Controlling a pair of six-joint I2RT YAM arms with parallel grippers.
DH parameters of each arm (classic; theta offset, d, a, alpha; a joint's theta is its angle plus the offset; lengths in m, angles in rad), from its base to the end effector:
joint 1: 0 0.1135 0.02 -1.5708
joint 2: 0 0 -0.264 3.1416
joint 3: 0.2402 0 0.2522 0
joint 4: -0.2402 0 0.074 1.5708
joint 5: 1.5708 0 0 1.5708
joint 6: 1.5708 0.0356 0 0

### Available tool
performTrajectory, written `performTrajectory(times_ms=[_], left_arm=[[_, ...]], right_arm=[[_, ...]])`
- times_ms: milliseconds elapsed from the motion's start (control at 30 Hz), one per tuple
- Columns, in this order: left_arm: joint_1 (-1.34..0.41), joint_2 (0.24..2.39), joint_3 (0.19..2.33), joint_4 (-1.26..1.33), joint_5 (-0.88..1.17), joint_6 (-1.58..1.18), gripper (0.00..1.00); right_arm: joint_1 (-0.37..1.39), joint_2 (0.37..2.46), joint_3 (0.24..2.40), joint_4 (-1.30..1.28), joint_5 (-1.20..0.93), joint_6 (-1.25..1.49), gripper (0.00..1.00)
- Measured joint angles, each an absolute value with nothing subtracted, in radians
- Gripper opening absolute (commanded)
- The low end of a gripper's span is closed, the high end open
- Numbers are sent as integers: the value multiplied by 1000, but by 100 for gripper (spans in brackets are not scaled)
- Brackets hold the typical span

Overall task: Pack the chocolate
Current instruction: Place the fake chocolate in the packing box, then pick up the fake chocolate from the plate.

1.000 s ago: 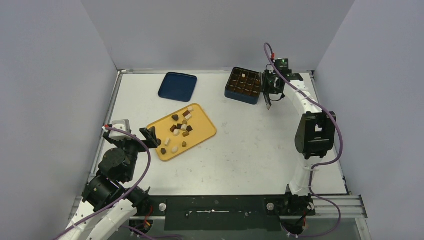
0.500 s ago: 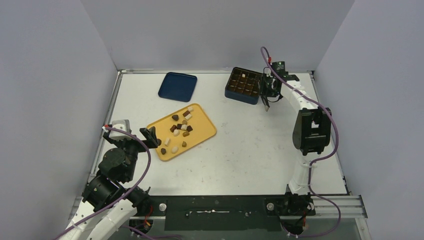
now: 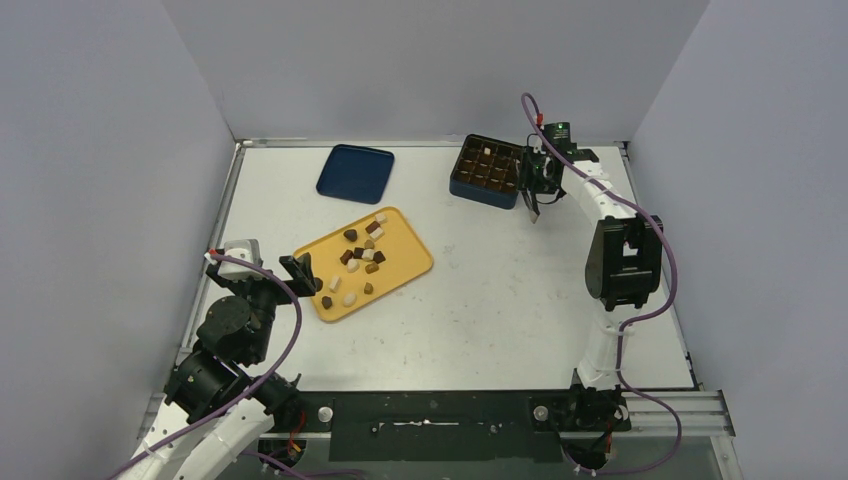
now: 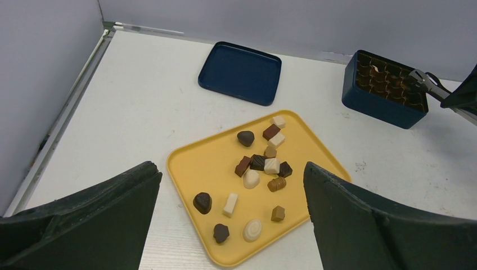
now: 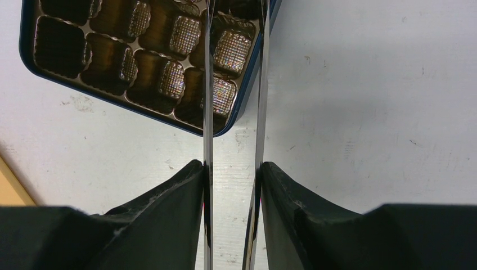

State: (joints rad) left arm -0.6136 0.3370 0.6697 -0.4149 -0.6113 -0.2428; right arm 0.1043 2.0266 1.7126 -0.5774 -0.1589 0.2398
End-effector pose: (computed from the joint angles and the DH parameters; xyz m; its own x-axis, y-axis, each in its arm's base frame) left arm 0.0817 -0.0326 0.3290 -0.0661 -0.1943 -0.9787 -0.0124 0.9810 -0.1939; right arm 0.4532 0.0531 0.2470 -0.7995 0.1521 -0.5811 -0.0121 0.9631 0.2688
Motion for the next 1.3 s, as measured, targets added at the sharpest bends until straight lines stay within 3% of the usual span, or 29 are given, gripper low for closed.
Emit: performTrajectory(times_ms=[400, 700, 1300], left_arm=[[-614, 337, 670, -415, -611, -243, 97], [-613, 337, 670, -415, -612, -242, 97], [-613, 336, 670, -415, -617, -242, 97]], right_arm=[[112, 2013, 1713, -593, -154, 239, 39], [151, 1893, 1688, -596, -179, 240, 39], [629, 1730, 1419, -531, -226, 178, 39]])
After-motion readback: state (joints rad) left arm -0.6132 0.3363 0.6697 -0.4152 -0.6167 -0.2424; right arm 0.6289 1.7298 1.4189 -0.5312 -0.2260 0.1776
